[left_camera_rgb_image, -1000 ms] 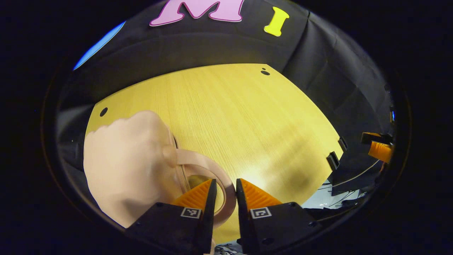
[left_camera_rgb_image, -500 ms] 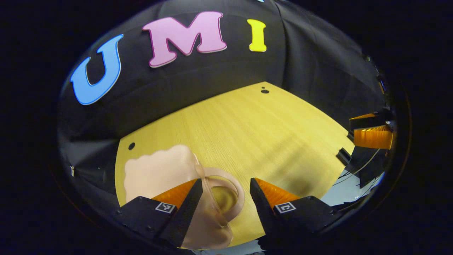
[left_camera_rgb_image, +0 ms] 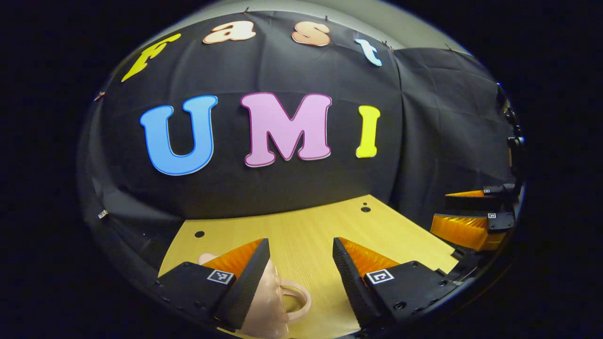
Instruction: First open the suitcase, pack the skin care products into it, and then close the suitcase.
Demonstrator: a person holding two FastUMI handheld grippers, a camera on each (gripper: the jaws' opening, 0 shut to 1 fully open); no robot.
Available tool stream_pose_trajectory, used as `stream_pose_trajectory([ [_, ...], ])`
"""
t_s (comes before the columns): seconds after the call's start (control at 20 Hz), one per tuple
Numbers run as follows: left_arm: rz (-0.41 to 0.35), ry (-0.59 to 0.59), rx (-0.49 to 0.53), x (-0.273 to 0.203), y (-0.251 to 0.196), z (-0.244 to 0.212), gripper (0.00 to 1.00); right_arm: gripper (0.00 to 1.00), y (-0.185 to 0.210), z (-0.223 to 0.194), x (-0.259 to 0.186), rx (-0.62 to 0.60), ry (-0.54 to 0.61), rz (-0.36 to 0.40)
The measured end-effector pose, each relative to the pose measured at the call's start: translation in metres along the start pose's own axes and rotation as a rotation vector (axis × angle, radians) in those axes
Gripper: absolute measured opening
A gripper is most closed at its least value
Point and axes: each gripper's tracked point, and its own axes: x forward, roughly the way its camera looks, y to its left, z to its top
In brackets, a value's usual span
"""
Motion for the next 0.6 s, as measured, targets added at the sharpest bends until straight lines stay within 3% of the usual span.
stream_pose_trajectory([
  [0.15, 0.049, -0.101, -0.002, -0.009, 0.006, 0.027, 0.87, 0.97, -0.001, 0.038, -0.01, -0.054, -0.113, -0.03],
  [0.25, 0.039, -0.139, -0.005, -0.011, -0.001, 0.041, 0.86, 0.96, -0.003, 0.058, -0.017, -0.069, -0.177, -0.051],
  [0.45, 0.013, -0.171, 0.008, -0.015, -0.012, 0.054, 0.86, 0.97, -0.013, 0.081, -0.023, -0.074, -0.252, -0.094],
  [0.6, 0.016, -0.13, -0.031, -0.003, -0.007, 0.039, 0.86, 0.94, -0.026, 0.075, -0.021, -0.05, -0.248, -0.133],
])
